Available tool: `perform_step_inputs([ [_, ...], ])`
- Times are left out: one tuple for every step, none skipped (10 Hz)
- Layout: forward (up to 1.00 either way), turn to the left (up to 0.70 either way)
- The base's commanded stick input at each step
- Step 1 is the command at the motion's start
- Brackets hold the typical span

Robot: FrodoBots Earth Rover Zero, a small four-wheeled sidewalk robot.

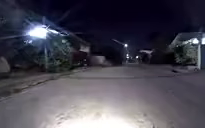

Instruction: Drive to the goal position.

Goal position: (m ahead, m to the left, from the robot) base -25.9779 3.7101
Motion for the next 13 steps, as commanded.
perform_step_inputs([
  [0.12, 0.24],
  [0.12, 0.24],
  [0.12, 0.24],
  [0.12, 0.24],
  [0.12, 0.24],
  [0.12, 0.24],
  [0.12, 0.24],
  [0.12, 0.24],
  [0.12, 0.24],
  [0.12, 0.24],
  [0.12, 0.24],
  [0.12, 0.24],
  [0.12, 0.24],
])
